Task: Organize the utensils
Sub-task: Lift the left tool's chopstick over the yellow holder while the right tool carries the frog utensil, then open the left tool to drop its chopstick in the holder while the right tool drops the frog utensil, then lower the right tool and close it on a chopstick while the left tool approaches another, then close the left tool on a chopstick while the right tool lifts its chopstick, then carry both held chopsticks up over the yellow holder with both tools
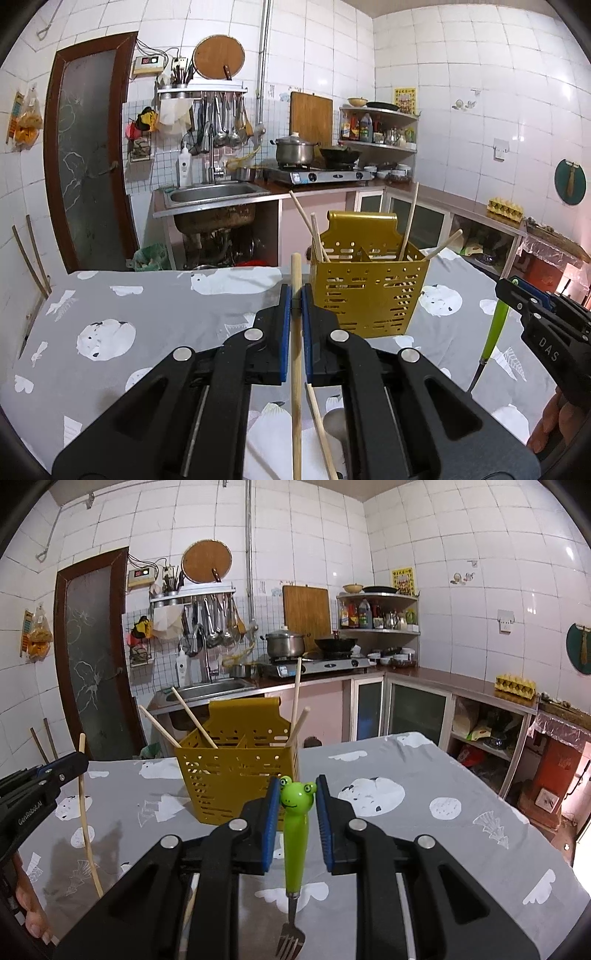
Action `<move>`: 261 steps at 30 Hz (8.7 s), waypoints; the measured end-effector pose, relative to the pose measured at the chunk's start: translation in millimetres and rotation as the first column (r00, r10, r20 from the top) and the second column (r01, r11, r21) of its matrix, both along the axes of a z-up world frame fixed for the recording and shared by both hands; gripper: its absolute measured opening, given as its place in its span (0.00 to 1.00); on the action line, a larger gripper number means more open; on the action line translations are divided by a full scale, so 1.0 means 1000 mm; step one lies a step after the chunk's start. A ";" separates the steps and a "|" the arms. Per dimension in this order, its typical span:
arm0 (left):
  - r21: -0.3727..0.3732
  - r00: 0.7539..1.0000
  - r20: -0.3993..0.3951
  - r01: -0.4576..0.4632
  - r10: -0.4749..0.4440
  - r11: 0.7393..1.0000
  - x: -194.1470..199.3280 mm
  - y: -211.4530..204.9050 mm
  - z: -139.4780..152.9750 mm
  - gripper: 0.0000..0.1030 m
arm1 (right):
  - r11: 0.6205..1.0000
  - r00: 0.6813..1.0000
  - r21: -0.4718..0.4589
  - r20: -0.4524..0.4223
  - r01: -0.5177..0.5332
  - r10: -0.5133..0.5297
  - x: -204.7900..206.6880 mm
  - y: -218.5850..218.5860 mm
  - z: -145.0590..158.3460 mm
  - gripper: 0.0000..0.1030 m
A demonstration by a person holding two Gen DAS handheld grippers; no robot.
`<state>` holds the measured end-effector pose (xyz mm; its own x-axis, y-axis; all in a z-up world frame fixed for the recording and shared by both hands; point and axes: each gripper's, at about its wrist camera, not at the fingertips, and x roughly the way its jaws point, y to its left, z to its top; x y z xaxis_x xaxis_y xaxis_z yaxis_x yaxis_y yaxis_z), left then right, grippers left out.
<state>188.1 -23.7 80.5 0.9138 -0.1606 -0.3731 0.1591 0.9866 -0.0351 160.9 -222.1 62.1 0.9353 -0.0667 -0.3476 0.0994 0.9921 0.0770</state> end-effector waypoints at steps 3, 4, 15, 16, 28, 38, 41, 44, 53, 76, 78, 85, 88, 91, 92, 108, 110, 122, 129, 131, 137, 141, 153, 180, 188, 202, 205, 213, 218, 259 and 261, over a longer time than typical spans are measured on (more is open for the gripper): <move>-0.001 1.000 0.013 0.001 -0.001 1.000 -0.002 0.001 0.003 0.05 | 1.000 1.000 -0.008 0.023 -0.001 0.001 -0.003 0.000 0.004 0.20; 0.001 1.000 0.017 0.001 -0.001 1.000 -0.002 0.001 0.004 0.05 | 1.000 1.000 -0.008 0.029 -0.001 0.002 -0.003 -0.001 0.004 0.20; -0.011 0.999 0.047 0.013 -0.012 1.000 0.002 0.001 0.013 0.05 | 1.000 0.998 0.013 0.056 -0.011 0.010 0.009 -0.010 0.013 0.19; -0.014 0.999 0.051 0.015 -0.014 1.000 0.003 0.001 0.015 0.05 | 1.000 0.998 0.012 0.057 -0.012 0.011 0.011 -0.011 0.014 0.19; -0.020 0.991 0.121 0.050 -0.047 0.999 0.013 -0.011 0.047 0.05 | 0.999 0.996 0.012 0.073 -0.048 0.047 0.024 -0.016 0.034 0.19; -0.071 0.973 0.218 0.089 -0.072 0.993 0.043 -0.027 0.112 0.05 | 0.994 0.983 0.023 0.152 -0.107 0.103 0.044 -0.012 0.101 0.19; -0.071 0.961 0.271 0.081 -0.059 0.994 0.055 -0.035 0.132 0.05 | 0.993 0.977 0.026 0.182 -0.114 0.107 0.056 -0.012 0.124 0.19; -0.094 0.952 0.302 0.077 -0.046 0.993 0.070 -0.040 0.145 0.05 | 0.993 0.975 0.026 0.198 -0.111 0.104 0.071 -0.011 0.142 0.19; -0.109 0.949 0.315 0.054 -0.017 0.993 0.142 -0.064 0.130 0.05 | 0.995 0.981 0.049 0.175 -0.089 0.079 0.131 -0.012 0.140 0.19; -0.031 0.988 0.147 -0.032 0.036 0.999 0.144 -0.035 0.073 0.83 | 0.999 0.995 -0.008 -0.093 -0.048 0.047 0.161 -0.019 0.066 0.54; -0.047 0.989 0.142 -0.031 0.038 0.998 0.127 -0.021 0.083 0.90 | 0.999 0.995 -0.016 -0.091 -0.034 0.032 0.151 -0.022 0.071 0.56; -0.029 0.996 0.076 -0.044 0.046 0.999 0.090 0.009 0.086 0.95 | 1.000 0.996 -0.012 -0.085 -0.011 0.010 0.109 -0.024 0.066 0.63; -0.006 0.999 -0.002 -0.040 0.040 0.999 0.077 0.017 0.066 0.95 | 1.000 0.994 -0.003 -0.109 -0.014 0.013 0.094 -0.022 0.053 0.64; 0.024 0.997 -0.069 -0.044 0.046 0.999 0.074 0.020 0.043 0.95 | 1.000 0.989 0.002 -0.150 -0.014 0.015 0.083 -0.018 0.033 0.64; 0.034 0.994 -0.093 -0.049 0.052 0.998 0.072 0.022 0.032 0.95 | 1.000 0.986 0.002 -0.165 -0.015 0.015 0.080 -0.016 0.026 0.64; 0.061 0.914 -0.390 -0.091 0.108 0.994 0.070 0.049 -0.090 0.95 | 0.998 0.935 0.028 -0.349 -0.056 0.062 0.061 0.032 -0.071 0.64; 0.059 0.906 -0.406 -0.101 0.116 0.993 0.071 0.056 -0.096 0.95 | 0.998 0.932 0.031 -0.358 -0.056 0.063 0.061 0.036 -0.073 0.64; 0.075 0.890 -0.425 -0.146 0.164 0.987 0.079 0.081 -0.107 0.95 | 0.984 0.872 0.178 -0.477 -0.028 0.112 0.090 0.067 -0.097 0.50; 0.086 0.888 -0.426 -0.153 0.175 0.984 0.081 0.079 -0.108 0.95 | 0.981 0.850 0.191 -0.512 -0.029 0.125 0.099 0.080 -0.105 0.36; 0.080 0.885 -0.433 -0.151 0.171 0.985 0.082 0.077 -0.107 0.95 | 0.982 0.845 0.187 -0.518 -0.038 0.131 0.101 0.082 -0.107 0.24; 0.083 0.882 -0.443 -0.139 0.162 0.987 0.082 0.063 -0.108 0.95 | 0.981 0.852 0.186 -0.502 -0.060 0.147 0.100 0.076 -0.105 0.09; 0.084 0.882 -0.450 -0.118 0.143 0.989 0.082 0.047 -0.109 0.95 | 0.982 0.860 0.180 -0.489 -0.064 0.146 0.099 0.062 -0.101 0.09; 0.046 0.842 -0.536 -0.038 0.057 0.998 0.086 -0.012 -0.123 0.64 | 0.995 0.868 0.092 -0.491 -0.037 0.078 0.094 0.019 -0.094 0.06; 0.011 0.869 -0.494 -0.034 0.035 0.999 0.079 -0.031 -0.116 0.05 | 0.995 0.913 0.103 -0.405 -0.004 0.045 0.074 -0.003 -0.089 0.06; 0.023 0.942 -0.335 0.009 -0.001 1.000 0.050 -0.024 -0.082 0.05 | 0.996 0.954 0.090 -0.300 -0.002 0.029 0.055 -0.011 -0.060 0.06; -0.020 0.989 -0.147 0.013 -0.016 1.000 0.018 -0.010 -0.026 0.04 | 0.997 0.995 0.076 -0.100 -0.010 0.017 0.019 -0.017 -0.012 0.06; -0.030 0.993 -0.119 0.018 -0.021 0.999 0.014 -0.008 -0.018 0.04 | 0.998 0.996 0.066 -0.089 -0.020 0.026 0.017 -0.016 -0.005 0.06; -0.013 0.994 -0.107 0.019 -0.021 1.000 0.017 -0.006 -0.014 0.04 | 0.996 0.976 0.094 -0.217 0.005 0.016 0.044 -0.026 -0.035 0.08; -0.009 0.990 -0.141 0.014 -0.015 1.000 0.037 -0.003 -0.021 0.04 | 0.994 0.943 0.100 -0.334 0.041 -0.005 0.069 -0.028 -0.068 0.47; -0.036 0.986 -0.164 0.030 -0.036 0.999 0.100 -0.008 -0.021 0.04 | 0.999 0.897 0.048 -0.442 0.018 0.005 0.114 -0.023 -0.099 0.14; -0.028 0.984 -0.175 0.028 -0.033 0.999 0.102 -0.009 -0.023 0.04 | 0.998 0.895 0.052 -0.446 0.031 -0.005 0.114 -0.025 -0.103 0.38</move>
